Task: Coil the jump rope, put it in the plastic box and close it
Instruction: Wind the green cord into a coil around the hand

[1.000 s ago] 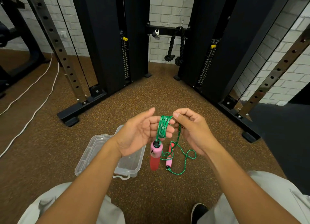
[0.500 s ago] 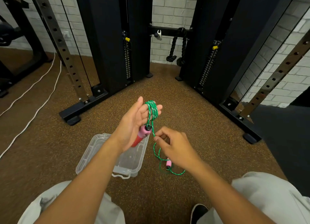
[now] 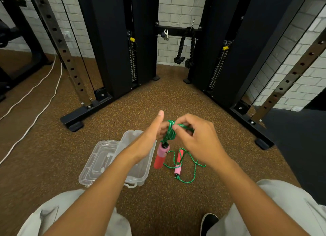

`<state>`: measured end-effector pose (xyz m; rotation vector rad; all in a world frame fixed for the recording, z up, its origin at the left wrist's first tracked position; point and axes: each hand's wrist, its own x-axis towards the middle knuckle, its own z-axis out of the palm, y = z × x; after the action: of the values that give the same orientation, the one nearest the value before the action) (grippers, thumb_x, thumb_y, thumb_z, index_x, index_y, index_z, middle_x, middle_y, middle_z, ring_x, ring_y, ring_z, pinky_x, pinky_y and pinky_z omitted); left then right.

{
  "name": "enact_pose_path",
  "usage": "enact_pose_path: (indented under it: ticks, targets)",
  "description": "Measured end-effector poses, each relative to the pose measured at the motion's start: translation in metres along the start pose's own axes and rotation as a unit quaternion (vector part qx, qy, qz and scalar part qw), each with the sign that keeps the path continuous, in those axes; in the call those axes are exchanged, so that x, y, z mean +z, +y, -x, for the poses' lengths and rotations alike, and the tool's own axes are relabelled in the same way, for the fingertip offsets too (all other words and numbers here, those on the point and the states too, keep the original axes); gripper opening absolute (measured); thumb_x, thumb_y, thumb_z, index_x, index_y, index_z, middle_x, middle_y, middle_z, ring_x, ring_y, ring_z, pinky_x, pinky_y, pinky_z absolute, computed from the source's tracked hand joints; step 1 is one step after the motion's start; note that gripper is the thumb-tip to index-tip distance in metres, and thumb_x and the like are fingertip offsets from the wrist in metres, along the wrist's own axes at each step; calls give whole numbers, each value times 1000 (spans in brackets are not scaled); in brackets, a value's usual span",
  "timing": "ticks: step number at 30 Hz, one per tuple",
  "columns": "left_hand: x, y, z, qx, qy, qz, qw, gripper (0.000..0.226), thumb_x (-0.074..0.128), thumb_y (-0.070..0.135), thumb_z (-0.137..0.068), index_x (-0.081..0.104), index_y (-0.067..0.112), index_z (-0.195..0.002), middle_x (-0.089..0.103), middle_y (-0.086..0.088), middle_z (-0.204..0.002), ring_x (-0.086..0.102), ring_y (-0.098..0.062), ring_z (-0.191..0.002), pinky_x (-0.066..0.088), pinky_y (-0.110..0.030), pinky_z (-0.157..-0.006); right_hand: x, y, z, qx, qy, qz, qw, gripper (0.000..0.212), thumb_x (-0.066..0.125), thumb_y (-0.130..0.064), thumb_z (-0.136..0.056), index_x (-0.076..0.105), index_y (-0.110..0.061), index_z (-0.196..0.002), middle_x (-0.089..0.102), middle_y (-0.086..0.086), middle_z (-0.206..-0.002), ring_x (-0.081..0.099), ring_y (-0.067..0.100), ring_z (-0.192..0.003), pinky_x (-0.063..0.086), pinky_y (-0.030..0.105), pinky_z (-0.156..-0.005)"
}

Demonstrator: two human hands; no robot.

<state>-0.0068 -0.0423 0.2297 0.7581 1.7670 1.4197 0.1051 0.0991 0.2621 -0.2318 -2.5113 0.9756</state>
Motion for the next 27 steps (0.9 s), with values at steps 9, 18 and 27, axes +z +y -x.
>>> enact_pose_path:
  ticks: [9, 18, 27]
  targets:
    - [6, 8, 1, 17, -58, 59, 996, 96, 5, 71, -92, 71, 6, -120, 78, -15, -108, 72, -26, -101, 43, -48, -108, -10, 23, -11, 43, -14, -76, 996, 6, 74, -25, -91, 74, -20, -89, 71, -8, -75, 58, -2, -67, 47, 18, -66]
    - [2, 11, 5, -13, -121, 381, 916, 110, 20, 84, -89, 64, -9, -128, 74, -21, -103, 72, -28, -92, 45, -42, -98, 6, 35, -9, 153, -4, -293, 944, 9, 66, -15, -97, 74, -14, -95, 62, 1, -69, 49, 21, -66, 40, 29, -55]
    - [-4, 16, 7, 61, -55, 505, 859, 105, 25, 82, -89, 43, -3, -149, 54, -17, -151, 50, -28, -143, 21, -53, -125, 32, 41, 4, 125, -41, -162, 978, 31, 63, -10, -97, 75, -35, -112, 71, -26, -78, 60, -8, -66, 48, 19, -69]
